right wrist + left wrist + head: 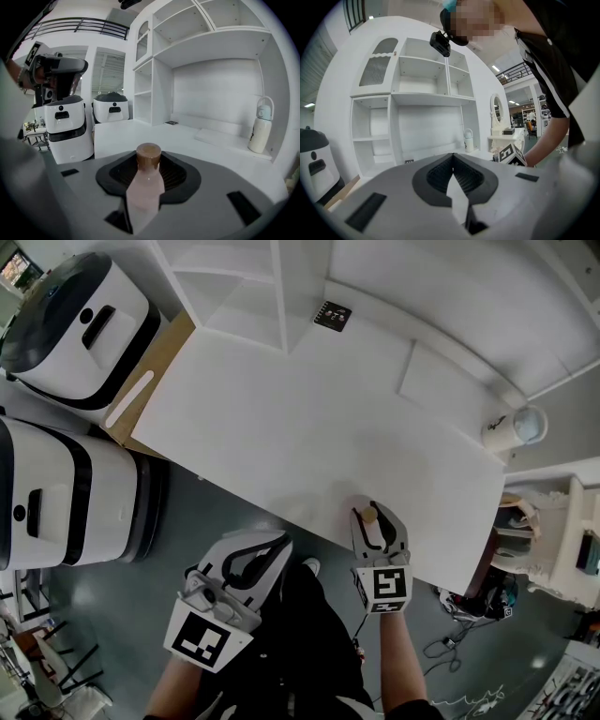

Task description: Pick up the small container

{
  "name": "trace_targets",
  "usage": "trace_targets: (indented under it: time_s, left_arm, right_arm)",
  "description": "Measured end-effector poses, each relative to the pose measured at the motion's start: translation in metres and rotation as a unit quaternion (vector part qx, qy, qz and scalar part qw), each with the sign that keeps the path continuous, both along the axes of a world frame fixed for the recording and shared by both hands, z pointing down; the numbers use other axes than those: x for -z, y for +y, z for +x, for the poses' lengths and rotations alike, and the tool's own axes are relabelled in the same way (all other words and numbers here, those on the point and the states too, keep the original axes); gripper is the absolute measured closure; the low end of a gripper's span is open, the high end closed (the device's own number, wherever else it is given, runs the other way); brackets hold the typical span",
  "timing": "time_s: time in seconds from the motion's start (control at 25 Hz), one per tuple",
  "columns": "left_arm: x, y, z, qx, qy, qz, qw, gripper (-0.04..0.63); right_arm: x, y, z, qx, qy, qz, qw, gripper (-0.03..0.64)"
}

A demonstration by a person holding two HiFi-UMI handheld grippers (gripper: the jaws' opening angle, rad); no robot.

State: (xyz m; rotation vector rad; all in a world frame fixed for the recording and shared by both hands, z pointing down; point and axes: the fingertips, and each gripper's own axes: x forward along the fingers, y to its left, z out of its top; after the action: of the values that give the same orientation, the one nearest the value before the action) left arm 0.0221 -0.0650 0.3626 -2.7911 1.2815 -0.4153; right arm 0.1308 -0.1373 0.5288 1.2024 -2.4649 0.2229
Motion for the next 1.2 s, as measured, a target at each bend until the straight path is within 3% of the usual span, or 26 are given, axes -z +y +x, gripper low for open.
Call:
trace_targets:
  time_s: [0.48,1.2]
  left_arm:
    - [-0.003,0.001,-0.004,-0.015,0.003,-0.001,0.9999,0.595]
    - [0.008,-0.001,-0.003,-0.056,0.02,0.019,0.9981,0.595]
  right_arm:
    - [0.017,-0.004,0.001,-0.019,-0.005,0.001,1.0,0.471]
    - [0.1,0.01,-0.022,-0.029,-0.026,0.034,0.999,0.471]
